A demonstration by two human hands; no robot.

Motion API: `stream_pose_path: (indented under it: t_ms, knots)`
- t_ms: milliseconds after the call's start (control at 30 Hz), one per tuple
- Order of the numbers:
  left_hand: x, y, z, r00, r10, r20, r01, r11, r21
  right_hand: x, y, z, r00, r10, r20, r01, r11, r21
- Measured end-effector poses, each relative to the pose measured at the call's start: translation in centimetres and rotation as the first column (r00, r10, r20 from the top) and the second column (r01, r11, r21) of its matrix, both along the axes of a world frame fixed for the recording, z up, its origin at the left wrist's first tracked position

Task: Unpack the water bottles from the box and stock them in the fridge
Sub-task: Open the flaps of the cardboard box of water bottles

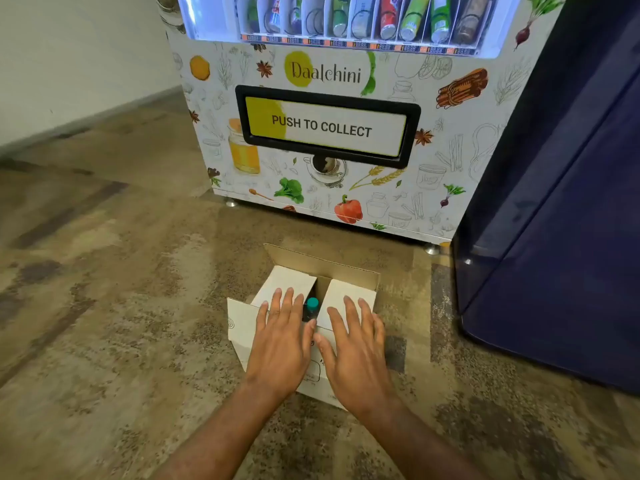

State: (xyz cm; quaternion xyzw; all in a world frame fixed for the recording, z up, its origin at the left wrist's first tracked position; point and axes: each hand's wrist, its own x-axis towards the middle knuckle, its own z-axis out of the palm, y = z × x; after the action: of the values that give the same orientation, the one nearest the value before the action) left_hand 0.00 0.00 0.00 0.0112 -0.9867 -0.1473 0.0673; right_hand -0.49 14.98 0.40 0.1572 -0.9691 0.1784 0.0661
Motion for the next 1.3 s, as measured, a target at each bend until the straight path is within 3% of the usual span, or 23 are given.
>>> stream_pose_path:
  t_ms: [200,333,467,600,733,867,967,1133,1300]
  knots:
    - [-0.3,-0.7,-1.6,0.999,-0.038,0.025,0.04,0.994,-0.097,0.0,-0.3,-1.9,0.998,0.039,0.044,-0.043,0.994,0.096]
    - [-0.6,-0.9,-0.9,0.993,-0.048,-0.111,0.025,0.978,-0.206,0.5,-0.3,-1.0,0.995,0.078,-0.056,-0.073,0.995,0.074]
    - [-0.2,-0.7,1.3,0.999,0.051,0.002,-0.051,0.991,-0.125,2.1,-0.9,0.6,0.99,0.096,-0.105,-0.09,0.994,0.063]
    - [0.2,-1.2,1.5,0.976,0.151,0.158,-0.135,0.985,-0.105,3.1,-1.3,1.0,0.98,0.12,0.161,-0.109,0.991,-0.074]
    - [1.6,-2.3,-1.5,0.962,0.072,0.264,-0.046,0.993,-0.104,4.3,-1.3,-0.1,0.947,0.208,0.244,-0.222,0.975,0.03]
    - [2.8,-3.2,-3.7,0.948,-0.015,0.318,0.055,0.992,-0.117,4.9,-1.0,-2.7,0.948,0.255,0.191,-0.292,0.936,0.198]
    - [3.3,-3.3,-5.3,0.955,-0.073,0.287,0.12,0.981,-0.15,5.0,-0.6,-4.9,0.942,0.292,0.164,-0.331,0.888,0.32]
    - [3.5,-3.9,-7.8,0.978,-0.199,0.067,0.21,0.919,-0.333,5.1,-0.3,-7.9,0.934,0.321,0.157,-0.357,0.844,0.401]
    - [3.0,-4.7,-9.2,0.975,-0.209,0.07,0.218,0.872,-0.438,4.8,-0.6,-8.5,0.929,0.339,0.148,-0.369,0.842,0.393]
